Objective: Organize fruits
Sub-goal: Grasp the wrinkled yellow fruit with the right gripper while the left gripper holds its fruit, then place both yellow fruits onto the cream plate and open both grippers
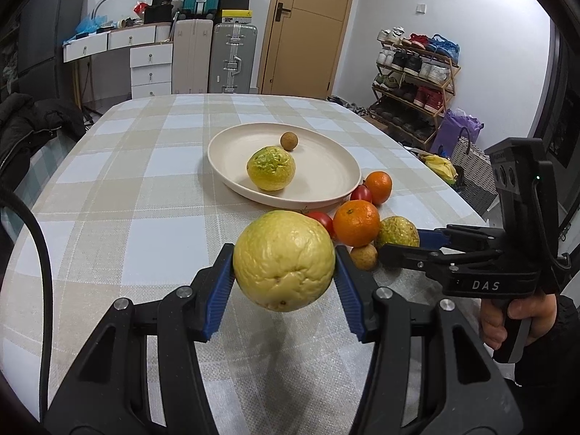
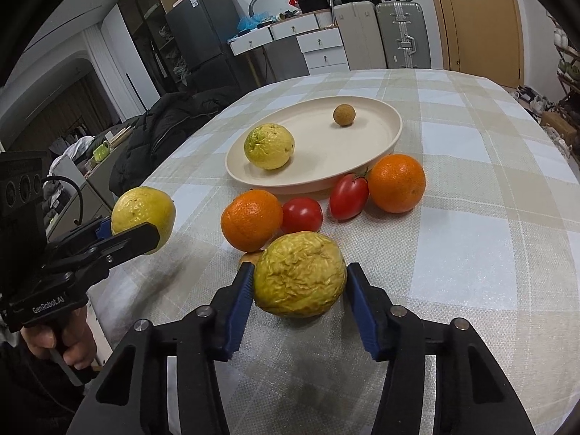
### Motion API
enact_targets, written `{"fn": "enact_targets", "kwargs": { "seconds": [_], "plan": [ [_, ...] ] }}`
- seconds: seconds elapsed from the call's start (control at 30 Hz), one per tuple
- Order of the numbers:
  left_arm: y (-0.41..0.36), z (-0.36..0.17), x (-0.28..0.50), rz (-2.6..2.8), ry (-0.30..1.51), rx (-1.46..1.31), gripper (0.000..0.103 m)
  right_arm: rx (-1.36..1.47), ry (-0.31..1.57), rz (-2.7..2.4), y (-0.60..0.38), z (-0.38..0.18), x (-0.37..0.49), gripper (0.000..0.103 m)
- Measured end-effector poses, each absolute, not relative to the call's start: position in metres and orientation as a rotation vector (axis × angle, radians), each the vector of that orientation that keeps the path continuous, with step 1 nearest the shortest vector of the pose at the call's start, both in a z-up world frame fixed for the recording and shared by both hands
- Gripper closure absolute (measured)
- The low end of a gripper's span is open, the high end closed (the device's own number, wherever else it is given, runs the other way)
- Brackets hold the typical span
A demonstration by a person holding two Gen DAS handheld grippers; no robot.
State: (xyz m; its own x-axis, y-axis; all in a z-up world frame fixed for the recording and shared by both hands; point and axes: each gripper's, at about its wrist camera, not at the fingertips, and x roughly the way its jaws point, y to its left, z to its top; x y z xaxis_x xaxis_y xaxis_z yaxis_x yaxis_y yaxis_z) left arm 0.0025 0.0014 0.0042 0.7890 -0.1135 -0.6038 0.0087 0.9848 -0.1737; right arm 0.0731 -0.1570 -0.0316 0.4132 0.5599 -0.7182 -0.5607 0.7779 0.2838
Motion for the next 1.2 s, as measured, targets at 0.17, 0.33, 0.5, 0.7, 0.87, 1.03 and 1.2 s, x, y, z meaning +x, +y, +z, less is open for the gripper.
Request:
{"fn": "enact_targets", "kwargs": {
  "seconds": [0.17,0.33,0.5,0.7,0.87,1.03,1.2],
  "plan": [
    [0.001,0.002,0.007,-0.058,0.659,-0.164,0.052,-0.017,0.885,0.711,-0.156,-0.031,0.069,0.051],
    [0.001,0.0,0.012,-0.054,0.658,-0.159,0.052,-0.016,0.843,0.708,-0.16,-0.022,0.065,0.052],
    [0.001,-0.003,0.013,-0.045,0.658,-0.151,0.052,0.008,0.806,0.7,-0.168,-0.014,0.065,0.052],
    [0.004,-0.004,0.015,-0.038,0.661,-0.161,0.052,0.032,0.791,0.699,-0.174,-0.008,0.066,0.052],
    [0.004,-0.004,0.018,-0.043,0.658,-0.162,0.052,0.028,0.773,0.699,-0.174,-0.002,0.065,0.052],
    [0.001,-0.003,0.024,-0.046,0.654,-0.151,0.052,0.021,0.757,0.705,-0.173,0.004,0.065,0.052],
    [0.002,0.004,0.034,-0.038,0.64,-0.134,0.052,0.017,0.743,0.712,-0.171,0.011,0.07,0.052]
  ]
}}
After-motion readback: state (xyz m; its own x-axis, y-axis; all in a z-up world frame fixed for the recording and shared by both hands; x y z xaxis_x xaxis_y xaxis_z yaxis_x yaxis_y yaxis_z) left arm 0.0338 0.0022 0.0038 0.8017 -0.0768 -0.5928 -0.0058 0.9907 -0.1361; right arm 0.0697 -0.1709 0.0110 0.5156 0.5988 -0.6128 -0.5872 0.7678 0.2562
